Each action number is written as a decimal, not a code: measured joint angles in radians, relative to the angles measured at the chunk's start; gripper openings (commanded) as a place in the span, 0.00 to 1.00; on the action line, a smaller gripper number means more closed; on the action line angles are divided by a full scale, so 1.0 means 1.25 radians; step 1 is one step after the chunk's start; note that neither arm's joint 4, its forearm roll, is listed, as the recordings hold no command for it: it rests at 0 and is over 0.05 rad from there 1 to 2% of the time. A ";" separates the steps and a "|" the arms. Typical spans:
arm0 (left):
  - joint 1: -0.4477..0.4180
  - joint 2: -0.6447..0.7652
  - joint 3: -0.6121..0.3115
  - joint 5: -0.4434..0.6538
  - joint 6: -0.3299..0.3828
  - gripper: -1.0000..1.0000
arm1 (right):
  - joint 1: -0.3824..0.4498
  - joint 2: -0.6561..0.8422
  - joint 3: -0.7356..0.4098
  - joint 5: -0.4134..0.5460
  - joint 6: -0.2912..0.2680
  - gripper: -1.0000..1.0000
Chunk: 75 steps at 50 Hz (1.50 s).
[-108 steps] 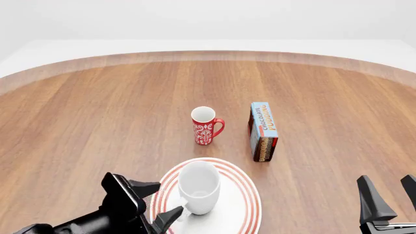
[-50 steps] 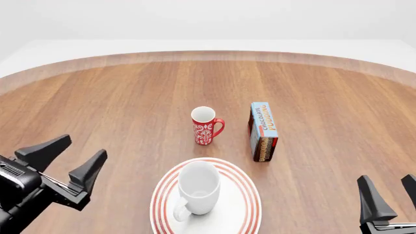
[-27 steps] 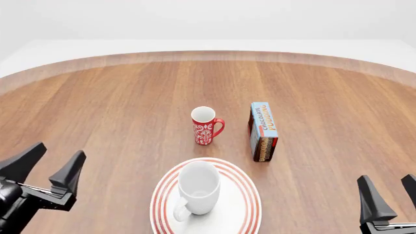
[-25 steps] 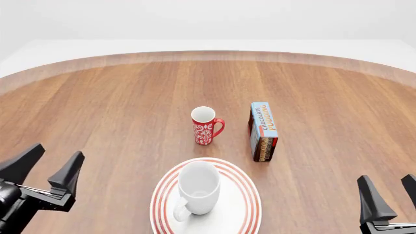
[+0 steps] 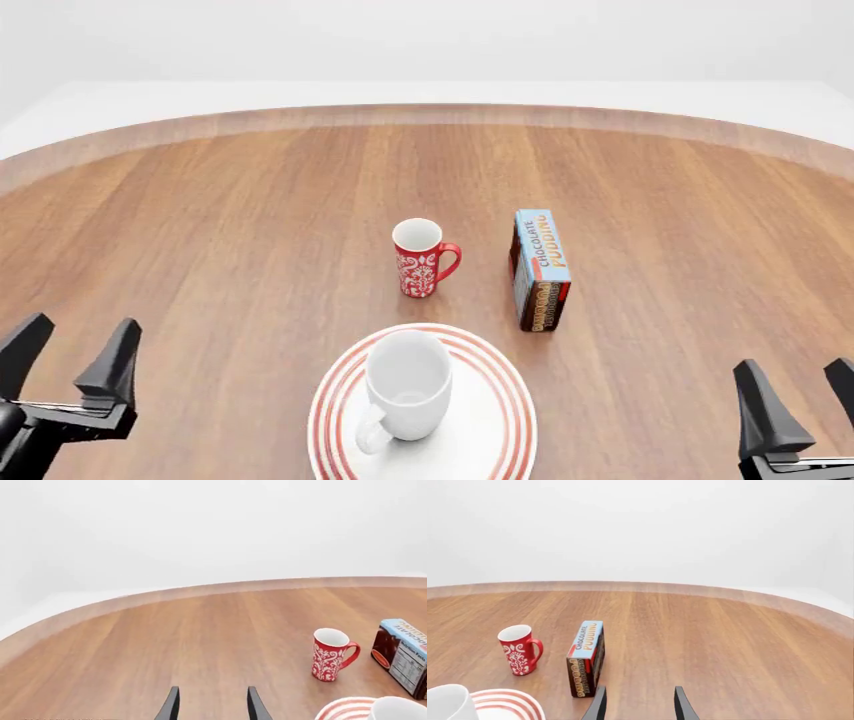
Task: Pick up the white mug and put it on the plate, and put the chocolate pudding to the right of the plate.
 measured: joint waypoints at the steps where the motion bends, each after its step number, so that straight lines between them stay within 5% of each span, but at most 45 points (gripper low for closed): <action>1: 0.004 -0.004 0.002 -0.002 0.001 1.00 | 0.000 0.000 0.000 0.000 0.000 1.00; 48: 0.051 -0.169 0.027 0.083 -0.021 1.00 | 0.012 0.008 -0.014 0.005 -0.059 1.00; 75: 0.047 -0.210 0.027 0.112 -0.036 1.00 | 0.108 0.232 -0.101 -0.128 -0.123 1.00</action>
